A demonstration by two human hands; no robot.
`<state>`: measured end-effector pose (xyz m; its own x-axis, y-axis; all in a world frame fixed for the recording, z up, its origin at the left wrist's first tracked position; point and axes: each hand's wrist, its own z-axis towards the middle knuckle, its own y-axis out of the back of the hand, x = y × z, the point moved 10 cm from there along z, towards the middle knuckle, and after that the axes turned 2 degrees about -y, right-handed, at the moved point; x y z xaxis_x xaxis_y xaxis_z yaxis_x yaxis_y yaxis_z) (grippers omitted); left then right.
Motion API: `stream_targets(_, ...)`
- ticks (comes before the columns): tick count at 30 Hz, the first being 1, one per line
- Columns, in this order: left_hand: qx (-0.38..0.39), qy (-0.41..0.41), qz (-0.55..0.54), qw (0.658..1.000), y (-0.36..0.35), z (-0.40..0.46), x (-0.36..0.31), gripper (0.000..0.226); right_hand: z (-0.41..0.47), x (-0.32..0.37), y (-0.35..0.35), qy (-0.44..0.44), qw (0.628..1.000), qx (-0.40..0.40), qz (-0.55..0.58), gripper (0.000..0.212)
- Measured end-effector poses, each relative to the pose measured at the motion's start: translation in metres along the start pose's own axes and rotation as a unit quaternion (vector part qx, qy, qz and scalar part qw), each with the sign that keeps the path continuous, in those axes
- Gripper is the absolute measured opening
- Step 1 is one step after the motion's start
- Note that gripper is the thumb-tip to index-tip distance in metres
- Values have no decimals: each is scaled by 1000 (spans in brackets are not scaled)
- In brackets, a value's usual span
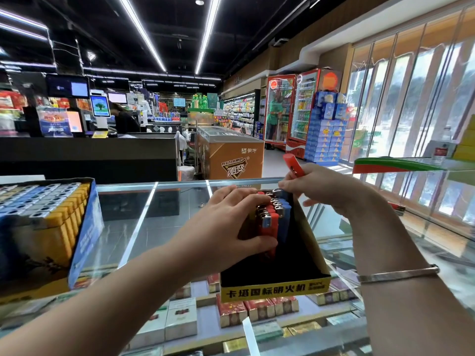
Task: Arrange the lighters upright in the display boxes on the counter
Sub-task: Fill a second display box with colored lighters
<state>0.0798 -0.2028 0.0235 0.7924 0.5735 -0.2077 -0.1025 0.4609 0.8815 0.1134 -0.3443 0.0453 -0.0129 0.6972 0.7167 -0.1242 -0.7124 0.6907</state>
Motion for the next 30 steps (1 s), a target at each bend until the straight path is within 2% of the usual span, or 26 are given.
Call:
stream_targets(5, -11, -3, -4, 1000, 2, 0, 0, 72, -2, 9, -5, 20, 1000, -3, 22, 12)
stream_targets(10, -1, 0, 4, 1000, 0, 0, 0, 70, -4, 12, -9, 22, 1000, 16, 4, 16)
stream_targets(13, -1, 1, 3, 1000, 1, 0, 0, 70, -4, 10, -3, 16, 1000, -4, -14, 18)
stream_targets(17, -2, 1, 7, 1000, 0, 0, 0, 71, -7, 20, -9, 48, 999, 7, -23, 21)
stream_targets(23, 6, 3, 11, 1000, -1, 0, 0, 71, -8, 25, -5, 72, 997, -9, -12, 12)
stream_targets(27, 5, 0, 17, 1000, 0, 0, 0, 71, -12, 27, -16, 87, 995, 52, -18, 12)
stream_targets(30, 7, -2, 16, 1000, -1, 0, -1, 71, -12, 27, -14, 94, 994, 47, -28, 12)
